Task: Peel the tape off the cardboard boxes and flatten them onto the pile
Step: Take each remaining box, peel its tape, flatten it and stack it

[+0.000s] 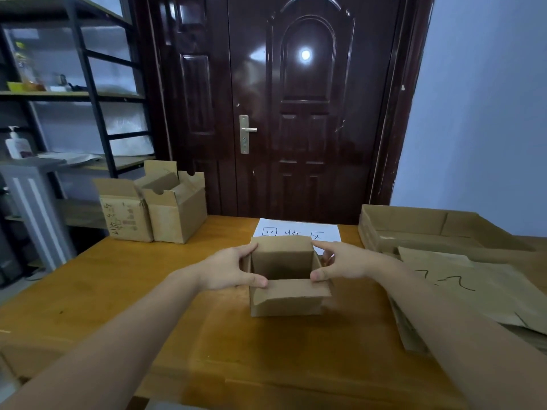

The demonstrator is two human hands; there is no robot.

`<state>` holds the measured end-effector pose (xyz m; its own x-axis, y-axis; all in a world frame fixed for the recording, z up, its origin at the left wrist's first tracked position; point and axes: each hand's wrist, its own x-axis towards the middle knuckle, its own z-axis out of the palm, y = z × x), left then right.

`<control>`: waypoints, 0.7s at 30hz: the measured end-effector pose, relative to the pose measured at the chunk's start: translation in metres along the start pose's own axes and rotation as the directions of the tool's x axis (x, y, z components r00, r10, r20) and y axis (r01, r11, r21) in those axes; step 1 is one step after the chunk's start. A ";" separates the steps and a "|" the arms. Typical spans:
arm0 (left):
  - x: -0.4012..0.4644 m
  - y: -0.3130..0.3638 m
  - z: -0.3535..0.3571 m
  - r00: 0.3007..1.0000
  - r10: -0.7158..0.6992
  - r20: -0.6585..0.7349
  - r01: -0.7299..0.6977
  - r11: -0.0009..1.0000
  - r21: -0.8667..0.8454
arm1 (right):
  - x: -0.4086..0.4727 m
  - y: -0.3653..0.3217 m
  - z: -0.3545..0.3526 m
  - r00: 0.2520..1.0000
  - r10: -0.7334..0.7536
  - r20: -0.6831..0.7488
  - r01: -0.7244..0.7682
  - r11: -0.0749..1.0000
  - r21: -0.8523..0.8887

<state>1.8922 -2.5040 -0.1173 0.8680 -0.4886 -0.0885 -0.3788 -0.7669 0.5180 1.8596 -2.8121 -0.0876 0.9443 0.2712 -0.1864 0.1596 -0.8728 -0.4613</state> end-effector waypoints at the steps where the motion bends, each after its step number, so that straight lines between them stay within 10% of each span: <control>1: 0.001 -0.001 0.000 1.000 -0.007 0.016 0.007 1.000 -0.010 | 0.003 0.003 0.000 1.000 -0.005 0.005 0.005 1.000 0.000; 21: 0.009 0.011 0.029 0.997 -0.059 -0.053 0.043 0.963 -0.265 | 0.016 0.019 0.023 0.992 -0.021 -0.124 0.034 0.994 0.101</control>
<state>1.8863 -2.5290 -0.1368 0.9046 -0.4197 -0.0742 -0.2423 -0.6498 0.7204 1.8707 -2.8151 -0.1192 0.9690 0.2374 -0.0677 0.1617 -0.8175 -0.5528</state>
